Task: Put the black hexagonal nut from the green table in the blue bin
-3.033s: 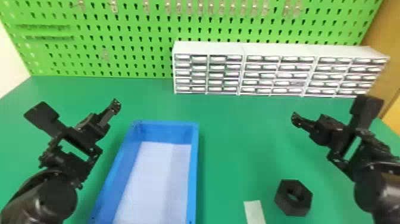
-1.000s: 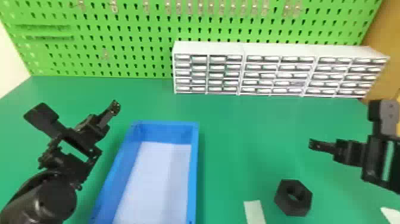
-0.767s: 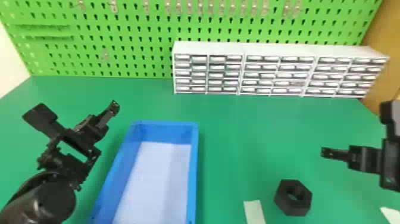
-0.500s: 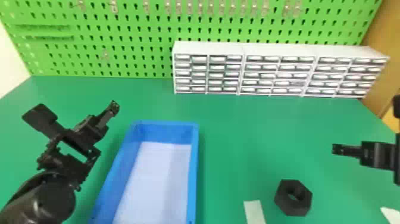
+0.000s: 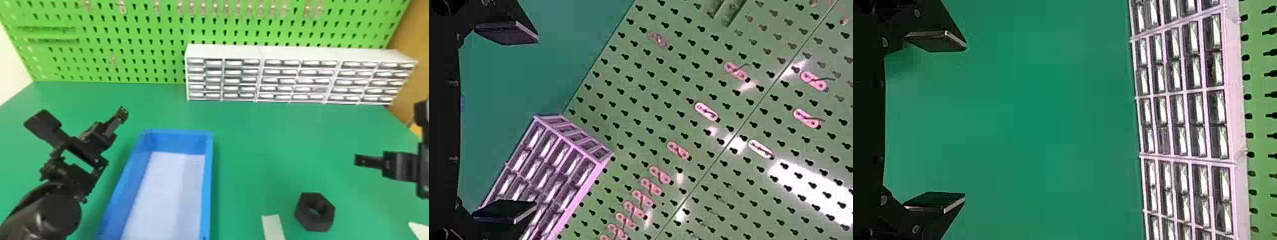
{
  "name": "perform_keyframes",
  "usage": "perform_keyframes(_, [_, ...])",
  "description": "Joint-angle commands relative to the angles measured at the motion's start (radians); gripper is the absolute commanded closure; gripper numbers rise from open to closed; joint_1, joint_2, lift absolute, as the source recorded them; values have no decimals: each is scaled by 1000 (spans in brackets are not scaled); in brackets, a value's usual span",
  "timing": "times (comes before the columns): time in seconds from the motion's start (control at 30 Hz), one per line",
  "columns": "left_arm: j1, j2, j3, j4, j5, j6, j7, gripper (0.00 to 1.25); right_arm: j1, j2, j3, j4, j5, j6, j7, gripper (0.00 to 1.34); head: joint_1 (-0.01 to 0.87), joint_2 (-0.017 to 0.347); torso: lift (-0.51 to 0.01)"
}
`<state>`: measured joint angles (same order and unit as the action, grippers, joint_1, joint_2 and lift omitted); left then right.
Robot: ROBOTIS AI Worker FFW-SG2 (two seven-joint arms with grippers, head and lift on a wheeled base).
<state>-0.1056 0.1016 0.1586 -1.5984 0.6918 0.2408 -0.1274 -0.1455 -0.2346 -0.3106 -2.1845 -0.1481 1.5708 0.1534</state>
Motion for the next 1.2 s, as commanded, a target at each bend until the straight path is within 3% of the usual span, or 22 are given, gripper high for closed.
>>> perform_keyframes(0.0, [6, 0, 2, -2, 0, 0, -1, 113, 50, 15, -36, -17, -33, 1, 0, 226, 666, 32, -100])
perform_keyframes(0.5, [3, 0, 7, -2, -2, -1, -8, 113, 101, 57, 18, -18, -21, 1, 0, 226, 666, 32, -100])
perform_keyframes(1.17, [0, 1, 4, -2, -3, 0, -8, 111, 127, 78, 53, -6, 58, 1, 0, 226, 666, 32, -100])
